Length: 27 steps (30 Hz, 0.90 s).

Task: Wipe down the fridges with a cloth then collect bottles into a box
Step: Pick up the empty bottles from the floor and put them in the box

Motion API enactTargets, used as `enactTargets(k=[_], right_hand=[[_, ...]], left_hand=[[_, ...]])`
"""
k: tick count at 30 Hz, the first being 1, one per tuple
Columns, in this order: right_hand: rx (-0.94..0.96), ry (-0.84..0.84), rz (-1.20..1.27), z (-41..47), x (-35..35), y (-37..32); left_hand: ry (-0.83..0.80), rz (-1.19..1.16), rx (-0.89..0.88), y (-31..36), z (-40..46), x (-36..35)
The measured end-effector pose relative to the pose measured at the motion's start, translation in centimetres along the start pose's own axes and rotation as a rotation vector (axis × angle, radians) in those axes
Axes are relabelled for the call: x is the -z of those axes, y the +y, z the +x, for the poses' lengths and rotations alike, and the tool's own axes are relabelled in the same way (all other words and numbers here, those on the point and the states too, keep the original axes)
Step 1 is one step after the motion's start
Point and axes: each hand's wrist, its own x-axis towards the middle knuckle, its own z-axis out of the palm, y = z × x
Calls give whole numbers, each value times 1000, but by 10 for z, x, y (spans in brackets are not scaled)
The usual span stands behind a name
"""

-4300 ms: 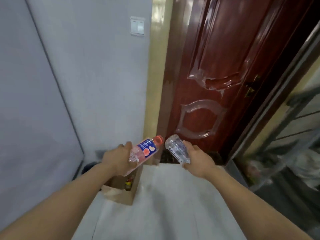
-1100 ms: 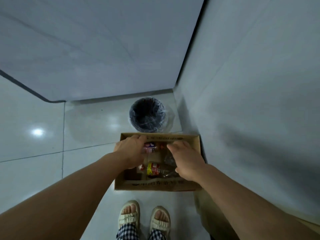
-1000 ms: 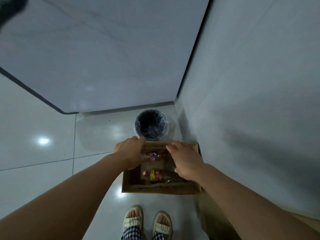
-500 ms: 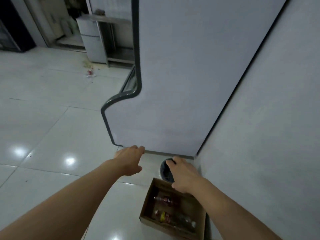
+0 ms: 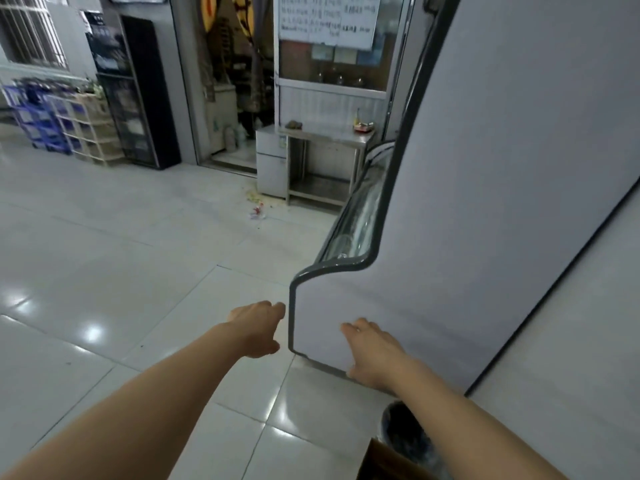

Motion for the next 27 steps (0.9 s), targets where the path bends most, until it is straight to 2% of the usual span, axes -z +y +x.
enactTargets(k=[9, 15, 21, 27], right_hand=[[43, 80, -29, 79, 73, -145], [108, 93, -51, 140, 103, -214], [144, 98, -36, 232, 129, -247], [152, 67, -25, 360, 156, -261]], left_hand=[[81, 2, 63, -162, -27, 59], [98, -34, 118, -246, -22, 76], [98, -19, 167, -327, 25, 95], [105, -12, 198, -400, 118, 120]])
